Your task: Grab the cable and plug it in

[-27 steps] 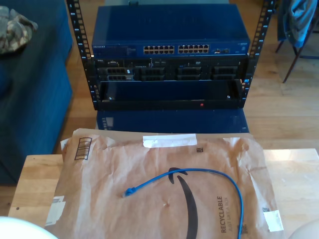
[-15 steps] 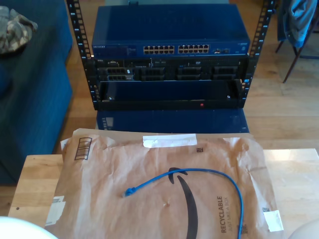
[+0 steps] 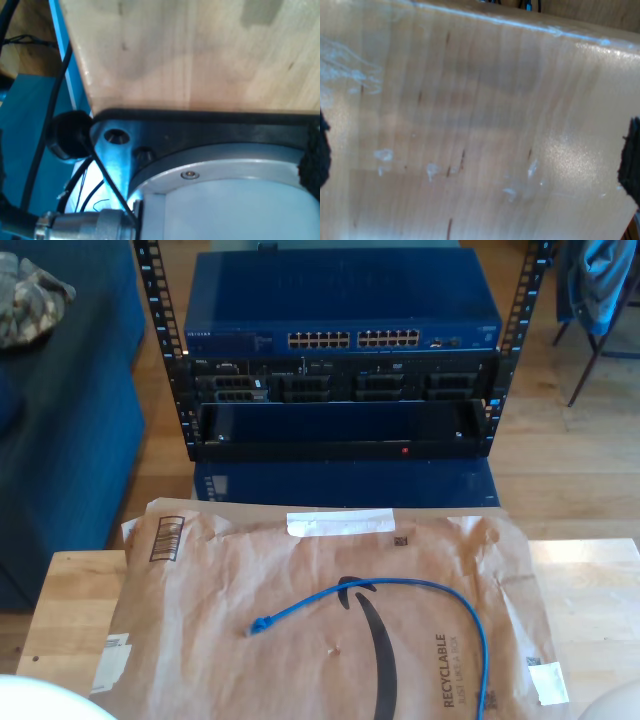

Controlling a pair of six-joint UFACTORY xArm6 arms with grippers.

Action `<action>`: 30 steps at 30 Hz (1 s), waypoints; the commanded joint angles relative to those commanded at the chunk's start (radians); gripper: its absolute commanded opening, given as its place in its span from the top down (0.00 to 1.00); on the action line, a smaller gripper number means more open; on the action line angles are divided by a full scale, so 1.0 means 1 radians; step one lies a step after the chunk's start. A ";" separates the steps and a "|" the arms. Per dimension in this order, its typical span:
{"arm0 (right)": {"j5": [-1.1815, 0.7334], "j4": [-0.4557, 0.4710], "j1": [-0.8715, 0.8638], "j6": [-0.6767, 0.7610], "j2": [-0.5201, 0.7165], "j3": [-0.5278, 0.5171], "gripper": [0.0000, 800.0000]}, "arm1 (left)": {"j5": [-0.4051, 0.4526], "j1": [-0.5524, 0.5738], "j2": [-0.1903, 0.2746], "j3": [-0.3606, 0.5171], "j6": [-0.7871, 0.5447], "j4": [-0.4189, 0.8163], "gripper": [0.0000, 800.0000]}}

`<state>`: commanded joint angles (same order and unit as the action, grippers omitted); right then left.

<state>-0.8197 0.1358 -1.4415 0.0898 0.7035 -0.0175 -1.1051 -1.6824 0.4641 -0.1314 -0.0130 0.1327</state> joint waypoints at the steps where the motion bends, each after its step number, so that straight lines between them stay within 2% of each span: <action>1: 0.000 0.000 0.000 0.002 0.000 0.000 0.00 | 0.000 0.000 0.000 0.000 0.000 -0.002 0.00; 23: 0.003 -0.002 0.000 0.003 0.000 -0.002 0.00 | 0.000 0.000 0.000 0.000 0.000 0.000 0.00; 30: -0.029 0.000 0.000 0.034 0.009 0.014 0.00 | -0.006 -0.009 0.002 -0.003 0.002 -0.032 0.00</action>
<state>-0.8489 0.1358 -1.4415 0.1235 0.7127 -0.0036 -1.1113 -1.6916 0.4657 -0.1344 -0.0115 0.1005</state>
